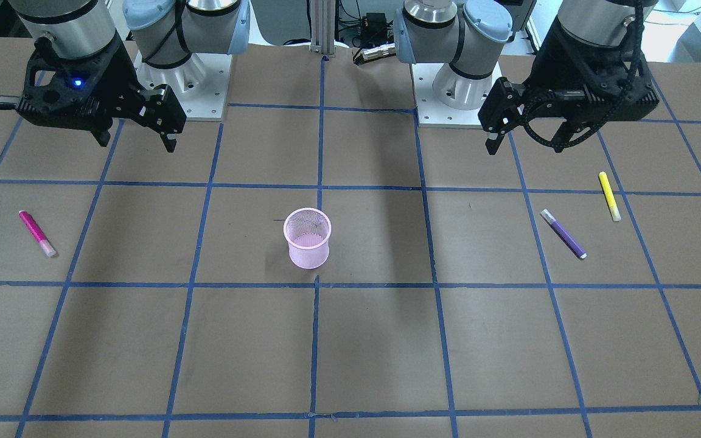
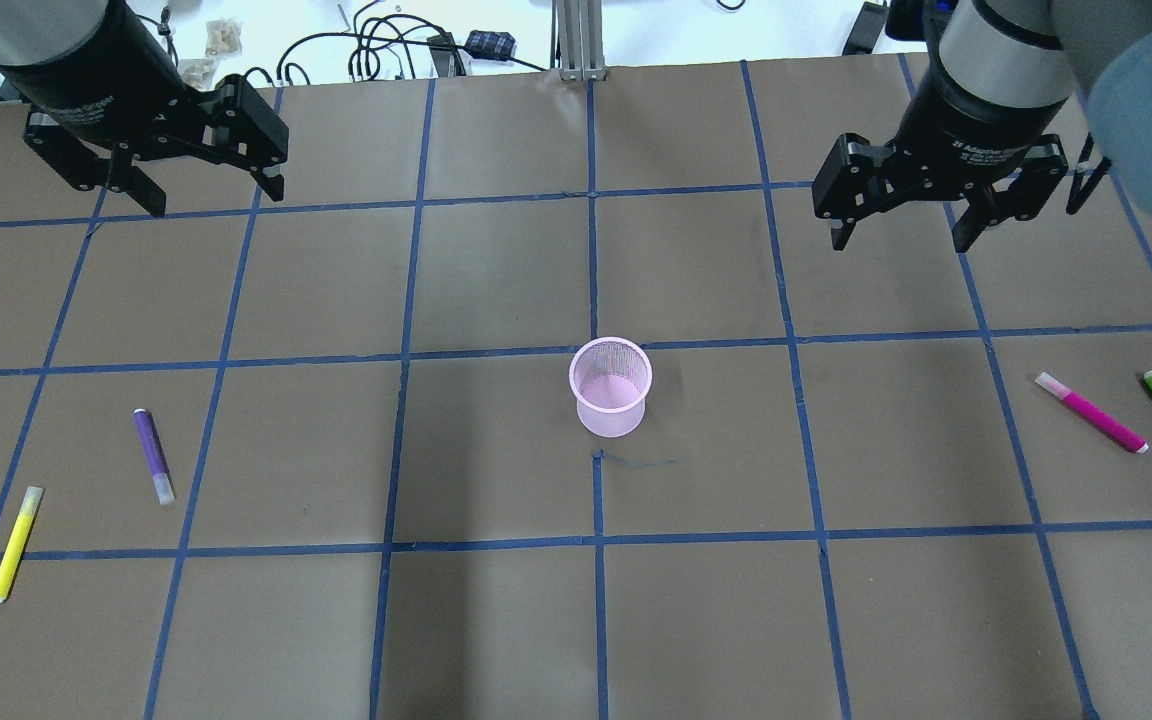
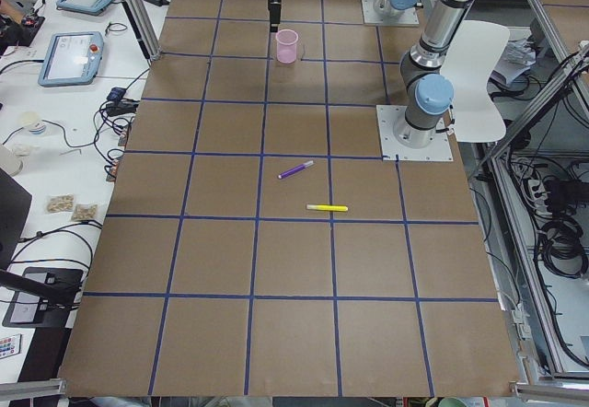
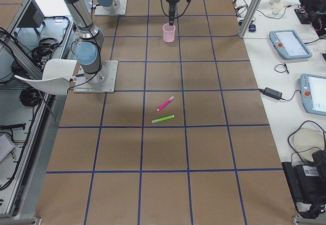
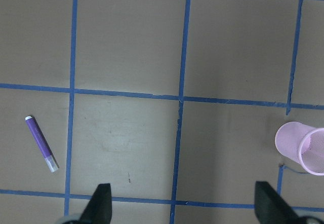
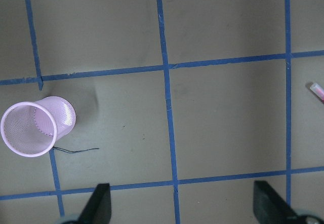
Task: Insert purple and pink pens into pink cup
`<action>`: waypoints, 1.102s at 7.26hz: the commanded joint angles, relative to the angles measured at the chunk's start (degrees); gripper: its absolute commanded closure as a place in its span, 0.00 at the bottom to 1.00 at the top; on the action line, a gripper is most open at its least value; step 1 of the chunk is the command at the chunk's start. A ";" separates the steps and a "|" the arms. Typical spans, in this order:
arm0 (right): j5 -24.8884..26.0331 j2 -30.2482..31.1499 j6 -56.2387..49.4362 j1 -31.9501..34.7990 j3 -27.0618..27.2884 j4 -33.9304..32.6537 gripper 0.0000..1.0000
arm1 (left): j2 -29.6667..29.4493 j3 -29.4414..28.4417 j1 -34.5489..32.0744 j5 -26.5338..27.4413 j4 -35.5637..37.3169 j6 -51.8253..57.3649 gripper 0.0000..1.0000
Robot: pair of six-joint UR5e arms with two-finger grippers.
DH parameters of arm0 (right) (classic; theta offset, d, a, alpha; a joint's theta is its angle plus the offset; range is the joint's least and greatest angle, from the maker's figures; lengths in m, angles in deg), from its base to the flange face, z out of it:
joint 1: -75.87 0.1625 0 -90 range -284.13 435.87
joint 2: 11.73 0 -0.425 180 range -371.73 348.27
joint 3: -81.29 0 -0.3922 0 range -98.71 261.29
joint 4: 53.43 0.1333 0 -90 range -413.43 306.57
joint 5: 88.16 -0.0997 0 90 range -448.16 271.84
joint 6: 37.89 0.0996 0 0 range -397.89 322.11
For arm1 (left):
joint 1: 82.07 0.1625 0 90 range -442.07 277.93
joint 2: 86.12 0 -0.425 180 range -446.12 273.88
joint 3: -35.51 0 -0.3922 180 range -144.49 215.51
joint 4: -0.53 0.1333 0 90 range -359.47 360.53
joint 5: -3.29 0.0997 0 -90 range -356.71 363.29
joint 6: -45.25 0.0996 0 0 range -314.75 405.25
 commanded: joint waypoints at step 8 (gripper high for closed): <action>0.17 0.62 0.08 -0.35 0.38 0.50 0.00 | -0.15 0.51 -0.18 0.00 0.03 -0.09 0.00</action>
